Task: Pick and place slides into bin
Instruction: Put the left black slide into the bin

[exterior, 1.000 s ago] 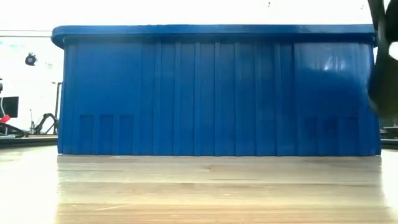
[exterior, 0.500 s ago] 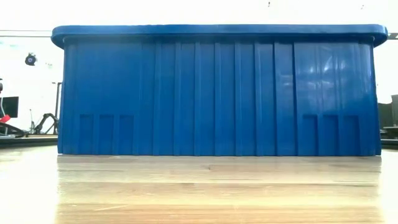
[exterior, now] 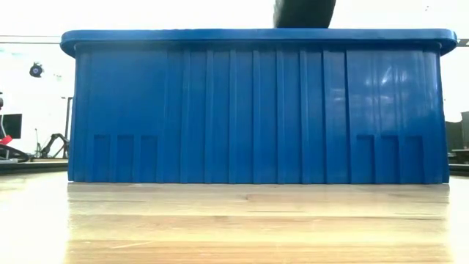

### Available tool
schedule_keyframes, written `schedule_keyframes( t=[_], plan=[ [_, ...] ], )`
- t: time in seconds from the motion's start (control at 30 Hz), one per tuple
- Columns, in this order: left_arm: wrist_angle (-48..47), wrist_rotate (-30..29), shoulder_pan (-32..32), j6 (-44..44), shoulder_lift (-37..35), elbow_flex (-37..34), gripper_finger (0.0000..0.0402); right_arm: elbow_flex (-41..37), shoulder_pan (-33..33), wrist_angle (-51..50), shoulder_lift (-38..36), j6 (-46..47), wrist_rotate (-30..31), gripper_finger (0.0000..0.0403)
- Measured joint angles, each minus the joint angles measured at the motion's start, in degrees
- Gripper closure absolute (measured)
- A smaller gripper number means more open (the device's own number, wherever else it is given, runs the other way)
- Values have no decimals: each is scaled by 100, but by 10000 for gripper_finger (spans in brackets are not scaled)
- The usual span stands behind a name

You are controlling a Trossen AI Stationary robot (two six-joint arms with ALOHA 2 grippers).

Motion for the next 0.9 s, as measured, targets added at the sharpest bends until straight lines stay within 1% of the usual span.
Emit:
schedule_keyframes(
  t=[0.13,0.3,0.4,0.47,0.5,0.6,0.7,0.8,0.9],
  plan=[
    [199,-168,0,3,-4,0,43,-1142,-851,627,-567,-582,-597,394],
    [282,-277,0,7,-7,0,43,-2497,-1900,2205,-1245,-1651,-1441,394],
    [268,-474,0,9,-2,0,43,-3124,-2487,2836,-1397,-2166,-2035,394],
    [270,-585,0,15,-2,0,43,-3465,-2898,3022,-1413,-2511,-2569,394],
    [270,-605,0,17,-2,0,43,-3628,-3075,3112,-1411,-2608,-2714,394],
    [266,-712,0,17,-2,0,43,-4082,-3520,3606,-1359,-2734,-2794,393],
    [268,-762,0,17,-2,0,43,-4443,-3840,4104,-1330,-3073,-2942,392],
    [266,-784,0,20,7,0,43,-4698,-4040,4312,-1221,-3421,-3168,392],
    [265,-795,0,20,27,0,43,-4869,-4189,4356,-1063,-3773,-3226,392]
  ],
)
